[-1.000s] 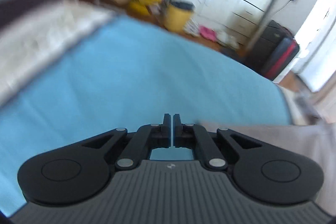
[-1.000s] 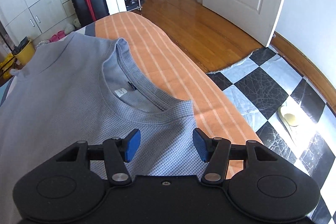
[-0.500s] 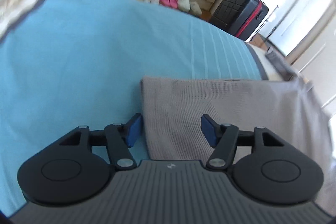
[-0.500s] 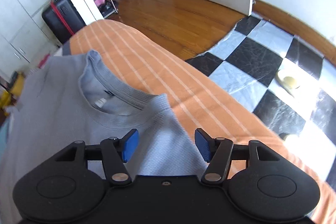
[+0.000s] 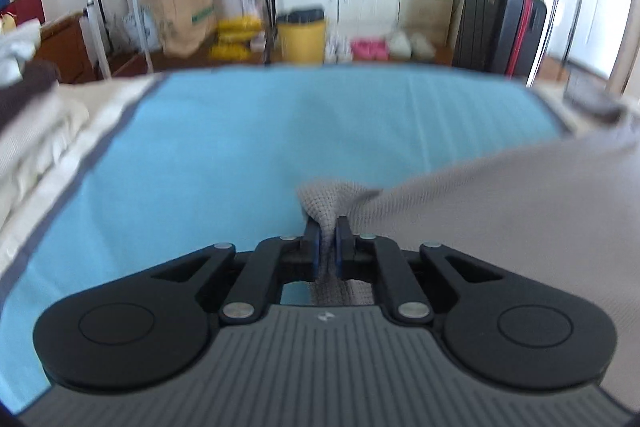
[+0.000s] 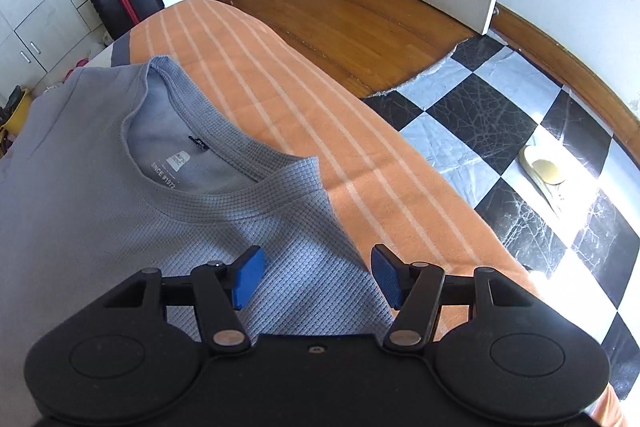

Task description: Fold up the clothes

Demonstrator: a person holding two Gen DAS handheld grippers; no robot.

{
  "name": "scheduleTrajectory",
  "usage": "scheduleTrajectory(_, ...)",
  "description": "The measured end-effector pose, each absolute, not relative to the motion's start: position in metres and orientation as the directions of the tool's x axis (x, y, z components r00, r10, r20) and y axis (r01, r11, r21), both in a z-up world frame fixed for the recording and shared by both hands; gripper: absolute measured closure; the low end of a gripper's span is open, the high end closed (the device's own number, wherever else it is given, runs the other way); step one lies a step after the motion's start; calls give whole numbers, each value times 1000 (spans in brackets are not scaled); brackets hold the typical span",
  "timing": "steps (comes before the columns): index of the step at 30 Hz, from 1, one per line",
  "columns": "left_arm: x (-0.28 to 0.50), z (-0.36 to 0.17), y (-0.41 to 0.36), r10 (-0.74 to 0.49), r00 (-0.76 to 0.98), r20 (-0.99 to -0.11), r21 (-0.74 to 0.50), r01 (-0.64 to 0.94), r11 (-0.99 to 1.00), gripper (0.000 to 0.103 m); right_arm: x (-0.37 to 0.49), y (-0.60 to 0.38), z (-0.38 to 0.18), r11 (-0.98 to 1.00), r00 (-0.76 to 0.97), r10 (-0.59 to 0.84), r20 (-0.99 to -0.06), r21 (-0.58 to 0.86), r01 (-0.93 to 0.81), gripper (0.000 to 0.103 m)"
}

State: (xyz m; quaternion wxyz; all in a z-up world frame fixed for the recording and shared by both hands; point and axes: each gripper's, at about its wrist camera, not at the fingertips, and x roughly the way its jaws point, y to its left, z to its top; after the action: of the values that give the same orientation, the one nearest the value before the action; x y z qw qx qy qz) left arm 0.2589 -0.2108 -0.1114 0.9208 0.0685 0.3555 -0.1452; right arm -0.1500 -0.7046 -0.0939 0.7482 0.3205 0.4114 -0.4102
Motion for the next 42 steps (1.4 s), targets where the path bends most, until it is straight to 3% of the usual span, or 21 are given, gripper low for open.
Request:
scheduleTrajectory(1,256,-110,-211,-207,712,-671,36,309,950,85,-150,-704,-93,458,329,-349,-877,147,877,38)
scheduleTrajectory(3,252,-101,-211,-177,713,-679,57,291,955,58,-153,-701,-88,462,348,-349,-870,164,872,38)
scheduleTrajectory(4,249,-96,-210,-167,715,-679,57,279,959,55,-154,-698,-84,467,361,-346,-866,175,867,38)
scheduleTrajectory(9,207,-62,-191,-264,668,-695,-61,312,948,53,-163,-685,-70,512,407,-301,-862,214,832,38)
scheduleTrajectory(15,135,-42,-204,-436,507,-743,-165,493,854,44,-195,-684,-63,602,528,7,-849,425,676,38)
scheduleTrajectory(21,68,-53,-232,-507,262,-821,-245,641,727,42,-246,-676,-59,672,450,123,-885,408,618,38)
scheduleTrajectory(25,17,-44,-245,-597,173,-784,-240,801,548,40,-278,-677,-73,636,460,219,-860,484,601,37)
scheduleTrajectory(27,-3,-37,-250,-633,119,-765,-238,862,448,32,-286,-676,-85,606,487,282,-827,547,577,36)
scheduleTrajectory(30,-29,-38,-263,-630,36,-775,-228,915,332,31,-283,-669,-102,610,497,346,-796,593,525,36)
scheduleTrajectory(32,-50,-45,-274,-604,-7,-797,-210,941,265,30,-272,-660,-107,659,494,375,-784,601,453,60)
scheduleTrajectory(33,-59,-48,-277,-591,-9,-807,-188,952,242,30,-265,-655,-106,699,477,364,-800,573,428,84)
scheduleTrajectory(36,-84,-54,-285,-552,18,-834,-101,978,185,30,-250,-649,-90,745,513,339,-788,558,365,96)
scheduleTrajectory(42,-90,-53,-293,-600,-37,-799,-128,986,110,25,-213,-667,-24,680,762,345,-549,706,200,96)
